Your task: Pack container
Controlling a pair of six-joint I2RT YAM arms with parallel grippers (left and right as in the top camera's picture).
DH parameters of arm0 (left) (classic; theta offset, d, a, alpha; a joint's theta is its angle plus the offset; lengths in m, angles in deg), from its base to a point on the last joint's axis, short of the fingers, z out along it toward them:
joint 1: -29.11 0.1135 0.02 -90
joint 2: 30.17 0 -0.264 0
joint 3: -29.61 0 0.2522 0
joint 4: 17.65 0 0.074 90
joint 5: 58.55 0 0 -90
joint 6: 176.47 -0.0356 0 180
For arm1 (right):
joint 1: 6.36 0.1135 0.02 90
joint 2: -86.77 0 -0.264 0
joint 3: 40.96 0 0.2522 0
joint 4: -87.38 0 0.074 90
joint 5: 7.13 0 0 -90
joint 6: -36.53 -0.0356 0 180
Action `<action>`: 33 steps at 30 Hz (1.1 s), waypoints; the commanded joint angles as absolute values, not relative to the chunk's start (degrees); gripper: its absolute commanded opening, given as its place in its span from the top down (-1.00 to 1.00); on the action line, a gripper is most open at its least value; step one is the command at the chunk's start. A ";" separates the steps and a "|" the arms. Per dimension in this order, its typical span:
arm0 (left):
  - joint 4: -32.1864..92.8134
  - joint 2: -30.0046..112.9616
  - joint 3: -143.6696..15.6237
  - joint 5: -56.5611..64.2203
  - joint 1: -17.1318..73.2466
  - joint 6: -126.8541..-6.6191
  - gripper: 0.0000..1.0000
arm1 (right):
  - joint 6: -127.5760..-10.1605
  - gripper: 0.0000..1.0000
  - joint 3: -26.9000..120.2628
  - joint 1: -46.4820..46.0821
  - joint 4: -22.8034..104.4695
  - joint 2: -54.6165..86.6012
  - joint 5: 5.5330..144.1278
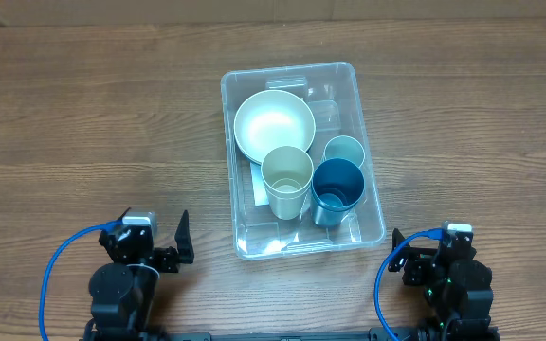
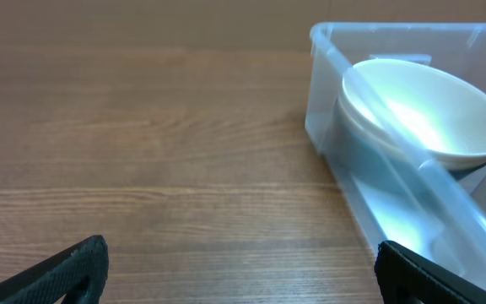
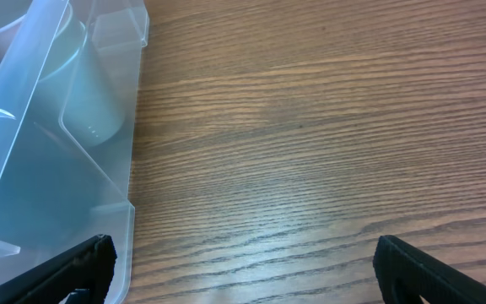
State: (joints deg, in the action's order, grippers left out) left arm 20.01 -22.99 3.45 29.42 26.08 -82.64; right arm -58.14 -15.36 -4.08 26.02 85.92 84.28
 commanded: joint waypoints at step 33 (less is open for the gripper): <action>18.11 -29.92 9.33 27.37 25.82 -82.20 -1.00 | -57.94 -1.00 -15.25 -3.86 26.35 86.60 84.04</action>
State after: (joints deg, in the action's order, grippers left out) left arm 18.50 -29.17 8.85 28.42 26.08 -82.42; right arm -58.11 -15.36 -4.08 26.02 85.92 84.28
